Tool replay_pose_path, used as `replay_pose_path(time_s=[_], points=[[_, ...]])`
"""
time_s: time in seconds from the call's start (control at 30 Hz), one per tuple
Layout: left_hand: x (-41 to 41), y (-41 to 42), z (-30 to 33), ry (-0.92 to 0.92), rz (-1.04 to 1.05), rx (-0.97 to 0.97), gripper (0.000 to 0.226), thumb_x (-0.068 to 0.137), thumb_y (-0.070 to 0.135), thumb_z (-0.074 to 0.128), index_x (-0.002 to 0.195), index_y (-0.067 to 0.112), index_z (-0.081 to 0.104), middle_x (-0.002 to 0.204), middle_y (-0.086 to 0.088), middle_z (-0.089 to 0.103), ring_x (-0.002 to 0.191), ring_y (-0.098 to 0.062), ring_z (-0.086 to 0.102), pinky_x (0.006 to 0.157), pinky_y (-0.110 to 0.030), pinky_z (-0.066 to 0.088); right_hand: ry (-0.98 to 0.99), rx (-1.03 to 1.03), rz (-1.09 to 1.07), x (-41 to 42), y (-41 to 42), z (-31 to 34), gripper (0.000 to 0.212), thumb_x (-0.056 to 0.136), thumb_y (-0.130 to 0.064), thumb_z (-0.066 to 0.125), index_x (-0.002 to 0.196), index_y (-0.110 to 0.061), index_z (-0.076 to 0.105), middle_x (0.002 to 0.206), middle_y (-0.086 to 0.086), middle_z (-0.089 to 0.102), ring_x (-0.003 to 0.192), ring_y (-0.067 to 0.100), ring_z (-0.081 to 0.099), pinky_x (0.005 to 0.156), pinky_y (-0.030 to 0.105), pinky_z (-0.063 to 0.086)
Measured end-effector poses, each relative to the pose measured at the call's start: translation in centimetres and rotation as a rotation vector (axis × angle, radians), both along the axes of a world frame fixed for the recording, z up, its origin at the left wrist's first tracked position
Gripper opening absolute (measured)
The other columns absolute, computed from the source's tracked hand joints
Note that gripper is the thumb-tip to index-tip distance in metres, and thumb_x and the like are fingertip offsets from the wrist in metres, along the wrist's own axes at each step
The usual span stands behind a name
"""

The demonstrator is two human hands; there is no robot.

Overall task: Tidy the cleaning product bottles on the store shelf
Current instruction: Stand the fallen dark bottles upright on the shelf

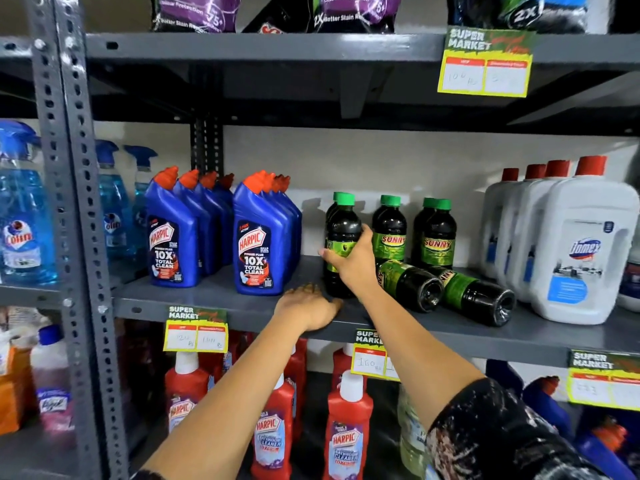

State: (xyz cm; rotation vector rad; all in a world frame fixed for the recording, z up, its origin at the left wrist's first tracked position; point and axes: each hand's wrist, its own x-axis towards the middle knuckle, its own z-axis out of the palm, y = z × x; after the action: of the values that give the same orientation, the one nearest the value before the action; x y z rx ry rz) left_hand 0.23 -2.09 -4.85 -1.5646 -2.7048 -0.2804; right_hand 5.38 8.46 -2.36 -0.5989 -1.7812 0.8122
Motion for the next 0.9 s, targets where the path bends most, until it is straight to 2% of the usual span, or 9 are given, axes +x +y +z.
replay_pose_path(time_s=[0.1, 0.2, 0.27, 0.33, 0.4, 0.5, 0.67, 0.77, 0.9], points=[[-0.1, 0.1, -0.1, -0.007, 0.004, -0.019, 0.080, 0.092, 0.061, 0.023, 0.153, 0.009, 0.014, 0.161, -0.011, 0.014, 0.147, -0.026, 0.018, 0.116, -0.039, 0.017, 0.073, 0.075, -0.112, 0.3, -0.5, 1.6, 0.113, 0.066, -0.050, 0.079, 0.149, -0.008, 0.016, 0.149, 0.018, 0.033, 0.138, 0.032, 0.031, 0.112, 0.042, 0.031], [-0.5, 0.4, -0.2, -0.015, 0.001, -0.045, 0.082, 0.091, 0.062, 0.019, 0.152, 0.007, 0.012, 0.161, -0.011, 0.012, 0.148, -0.024, 0.014, 0.119, -0.039, 0.013, 0.106, 0.217, -0.258, 0.6, -0.5, 6.1, 0.084, 0.072, -0.054, 0.072, 0.138, -0.015, 0.037, 0.133, 0.015, 0.046, 0.121, 0.029, 0.048, 0.100, 0.041, 0.044], [-0.7, 0.6, -0.3, -0.017, -0.004, -0.057, 0.083, 0.091, 0.062, 0.017, 0.152, 0.007, 0.011, 0.162, -0.011, 0.009, 0.148, -0.024, 0.011, 0.119, -0.039, 0.011, -0.171, 0.322, -0.355, 0.8, -0.6, 10.0, 0.063, 0.076, -0.056, 0.067, 0.116, -0.010, 0.053, 0.111, 0.012, 0.053, 0.097, 0.027, 0.057, 0.080, 0.035, 0.049], [-0.8, 0.6, -0.3, -0.024, -0.010, -0.061, 0.082, 0.091, 0.061, 0.017, 0.153, 0.007, 0.010, 0.162, -0.010, 0.008, 0.148, -0.023, 0.009, 0.119, -0.039, 0.009, -0.511, 0.320, -0.431, 0.7, -1.3, 12.8, 0.057, 0.077, -0.060, 0.064, 0.095, -0.007, 0.056, 0.091, 0.010, 0.053, 0.079, 0.025, 0.053, 0.065, 0.031, 0.043], [-0.7, 0.5, -0.3, -0.017, -0.013, -0.059, 0.082, 0.092, 0.060, 0.018, 0.153, 0.006, 0.009, 0.162, -0.010, 0.007, 0.149, -0.023, 0.008, 0.119, -0.038, 0.009, -0.709, 0.291, -0.460, 0.2, -1.5, 14.0, 0.052, 0.078, -0.052, 0.068, 0.096, -0.005, 0.057, 0.091, 0.009, 0.055, 0.081, 0.025, 0.053, 0.064, 0.030, 0.042], [-0.6, 0.4, -0.3, -0.009, -0.011, -0.064, 0.082, 0.092, 0.061, 0.017, 0.153, 0.006, 0.008, 0.162, -0.010, 0.006, 0.149, -0.023, 0.007, 0.120, -0.038, 0.008, -0.752, 0.322, -0.476, -0.5, -1.2, 14.2, 0.040, 0.083, -0.033, 0.069, 0.111, -0.005, 0.060, 0.108, 0.008, 0.064, 0.097, 0.026, 0.062, 0.070, 0.030, 0.047], [-0.7, 0.5, -0.2, -0.022, -0.008, -0.070, 0.082, 0.092, 0.060, 0.017, 0.153, 0.006, 0.008, 0.162, -0.010, 0.007, 0.149, -0.022, 0.008, 0.119, -0.038, 0.008, -0.645, 0.214, -0.268, -0.2, 0.0, 14.4, 0.046, 0.070, -0.040, 0.080, 0.091, -0.005, 0.060, 0.092, 0.009, 0.061, 0.082, 0.024, 0.056, 0.073, 0.030, 0.048], [-0.6, 0.4, -0.1, -0.028, -0.006, -0.069, 0.080, 0.092, 0.059, 0.017, 0.153, 0.007, 0.009, 0.162, -0.009, 0.006, 0.149, -0.022, 0.007, 0.119, -0.038, 0.008, -0.509, 0.049, 0.065, 1.1, 1.4, 14.4, 0.038, 0.072, -0.018, 0.081, 0.104, -0.002, 0.071, 0.089, 0.005, 0.070, 0.079, 0.014, 0.063, 0.080, 0.025, 0.050], [-0.6, 0.5, -0.1, -0.028, 0.002, -0.079, 0.081, 0.092, 0.060, 0.017, 0.153, 0.008, 0.008, 0.162, -0.008, 0.006, 0.149, -0.022, 0.007, 0.120, -0.038, 0.008, -0.420, -0.074, 0.348, 2.5, 2.8, 13.8, 0.026, 0.082, -0.002, 0.069, 0.108, -0.003, 0.070, 0.087, 0.003, 0.070, 0.082, 0.009, 0.066, 0.070, 0.010, 0.055]])
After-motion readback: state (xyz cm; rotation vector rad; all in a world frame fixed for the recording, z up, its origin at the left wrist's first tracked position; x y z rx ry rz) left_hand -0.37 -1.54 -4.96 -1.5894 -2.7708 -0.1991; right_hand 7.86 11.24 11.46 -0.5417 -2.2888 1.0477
